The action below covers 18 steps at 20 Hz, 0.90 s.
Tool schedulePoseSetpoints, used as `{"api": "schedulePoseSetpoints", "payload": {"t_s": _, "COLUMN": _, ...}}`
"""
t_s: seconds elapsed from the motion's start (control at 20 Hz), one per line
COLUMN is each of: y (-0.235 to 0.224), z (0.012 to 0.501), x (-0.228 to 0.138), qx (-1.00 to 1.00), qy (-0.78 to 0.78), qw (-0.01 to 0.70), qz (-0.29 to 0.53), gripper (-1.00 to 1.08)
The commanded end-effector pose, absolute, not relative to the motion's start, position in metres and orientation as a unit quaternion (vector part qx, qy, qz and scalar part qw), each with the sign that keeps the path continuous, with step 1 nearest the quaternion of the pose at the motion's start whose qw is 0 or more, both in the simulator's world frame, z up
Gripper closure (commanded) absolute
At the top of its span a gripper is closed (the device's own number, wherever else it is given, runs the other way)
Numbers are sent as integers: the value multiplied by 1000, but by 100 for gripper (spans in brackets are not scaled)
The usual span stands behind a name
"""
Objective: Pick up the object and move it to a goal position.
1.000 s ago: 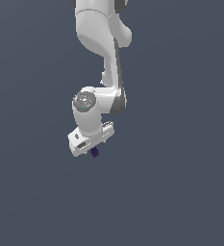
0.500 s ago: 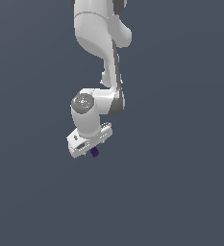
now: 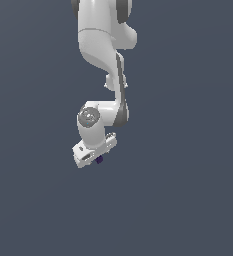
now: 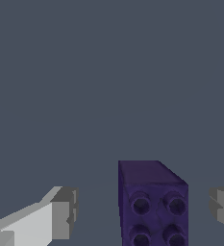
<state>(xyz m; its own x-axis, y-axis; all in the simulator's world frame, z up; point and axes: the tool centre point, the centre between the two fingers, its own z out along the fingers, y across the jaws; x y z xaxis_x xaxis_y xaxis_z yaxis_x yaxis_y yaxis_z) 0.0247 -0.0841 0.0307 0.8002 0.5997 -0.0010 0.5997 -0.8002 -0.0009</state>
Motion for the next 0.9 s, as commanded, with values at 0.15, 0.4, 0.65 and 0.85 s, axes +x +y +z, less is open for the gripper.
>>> {"api": "schedulePoseSetpoints", "payload": {"t_s": 0.15, "y": -84, "z": 22, "x": 26, "qx": -949, "qy": -316, "qw": 0, "qz": 0, "gripper": -92}}
{"api": "schedulePoseSetpoints", "payload": {"t_s": 0.4, "y": -84, "z": 22, "x": 26, "qx": -949, "qy": -316, "qw": 0, "qz": 0, "gripper": 108}}
{"api": "schedulePoseSetpoints", "payload": {"t_s": 0.65, "y": -84, "z": 22, "x": 26, "qx": -949, "qy": -316, "qw": 0, "qz": 0, "gripper": 108}}
{"api": "schedulePoseSetpoints", "payload": {"t_s": 0.85, "y": -85, "z": 24, "x": 28, "qx": -949, "qy": -316, "qw": 0, "qz": 0, "gripper": 108}}
